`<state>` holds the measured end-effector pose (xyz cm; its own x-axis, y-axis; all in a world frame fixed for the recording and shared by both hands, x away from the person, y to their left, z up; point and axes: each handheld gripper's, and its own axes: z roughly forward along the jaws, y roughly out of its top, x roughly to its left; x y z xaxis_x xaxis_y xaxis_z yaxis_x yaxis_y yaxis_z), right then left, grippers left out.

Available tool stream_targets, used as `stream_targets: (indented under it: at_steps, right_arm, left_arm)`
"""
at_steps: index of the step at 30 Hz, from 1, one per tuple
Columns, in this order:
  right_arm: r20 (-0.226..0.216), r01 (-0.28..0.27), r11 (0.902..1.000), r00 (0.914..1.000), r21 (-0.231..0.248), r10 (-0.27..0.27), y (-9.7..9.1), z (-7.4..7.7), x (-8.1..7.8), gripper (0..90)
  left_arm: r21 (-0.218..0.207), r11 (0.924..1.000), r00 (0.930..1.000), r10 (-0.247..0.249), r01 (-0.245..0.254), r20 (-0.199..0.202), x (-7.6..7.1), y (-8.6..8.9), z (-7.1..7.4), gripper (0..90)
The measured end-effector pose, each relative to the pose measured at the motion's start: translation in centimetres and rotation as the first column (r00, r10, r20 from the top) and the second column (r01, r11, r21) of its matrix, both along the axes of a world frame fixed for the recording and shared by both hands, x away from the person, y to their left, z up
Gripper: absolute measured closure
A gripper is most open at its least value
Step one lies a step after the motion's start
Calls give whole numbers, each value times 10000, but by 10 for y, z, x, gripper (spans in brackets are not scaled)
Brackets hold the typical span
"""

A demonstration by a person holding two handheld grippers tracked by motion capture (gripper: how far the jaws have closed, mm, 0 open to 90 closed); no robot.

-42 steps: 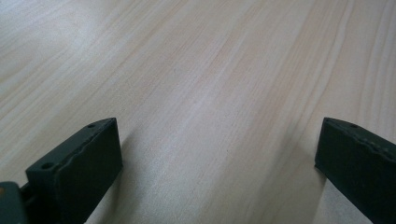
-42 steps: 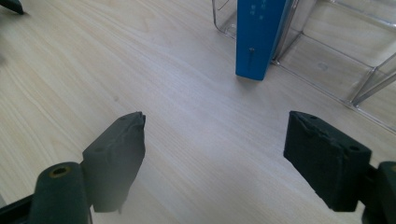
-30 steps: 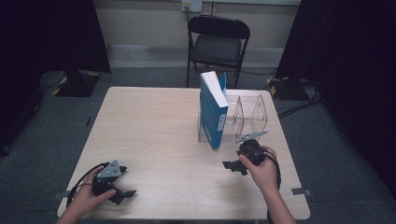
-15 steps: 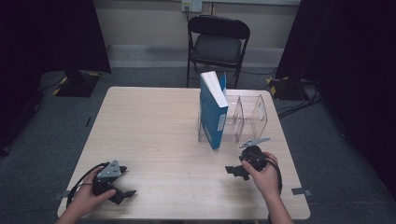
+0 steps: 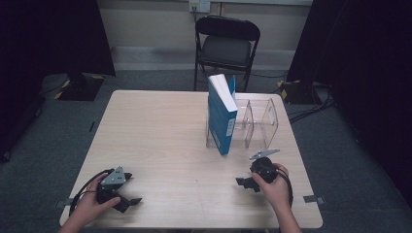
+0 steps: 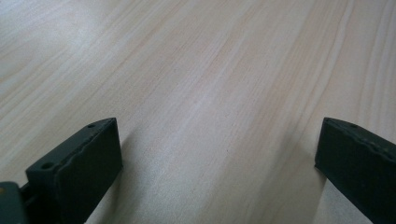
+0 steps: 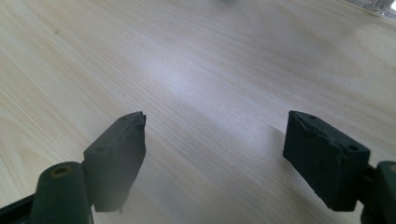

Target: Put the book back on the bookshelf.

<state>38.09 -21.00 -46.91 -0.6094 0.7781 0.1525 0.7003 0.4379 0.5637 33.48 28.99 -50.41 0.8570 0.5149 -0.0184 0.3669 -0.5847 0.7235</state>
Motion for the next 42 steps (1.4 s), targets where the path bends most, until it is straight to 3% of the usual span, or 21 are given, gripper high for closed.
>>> stream_targets:
  at_steps: [11,20,24,26,28,42]
  right_arm:
    - [172,-173,9993,9997,-342,179,-2,-9,-3,191]
    - [1181,-131,9999,9929,-34,134,-5,-17,-11,171]
    - [1737,-149,9998,9847,-92,163,-5,-22,-15,157]
    - [2191,-274,9993,9752,-244,321,-4,-26,-16,140]
    - [2602,-71,9999,9656,155,28,-4,-31,-17,137]
    - [2603,-67,9999,9655,135,30,-4,-31,-17,137]
  left_arm:
    - [0,10000,10000,2,-2,-1,0,0,0,0]
    - [1,10000,10000,0,0,0,0,0,0,0]
    - [2,10000,10000,0,0,-1,0,0,0,1]
    - [-2,10000,10000,9,-9,-2,0,0,0,0]
    - [-23,10000,10000,22,-22,-28,0,0,0,0]
    - [-48,10000,10000,48,-48,-56,-1,0,0,1]
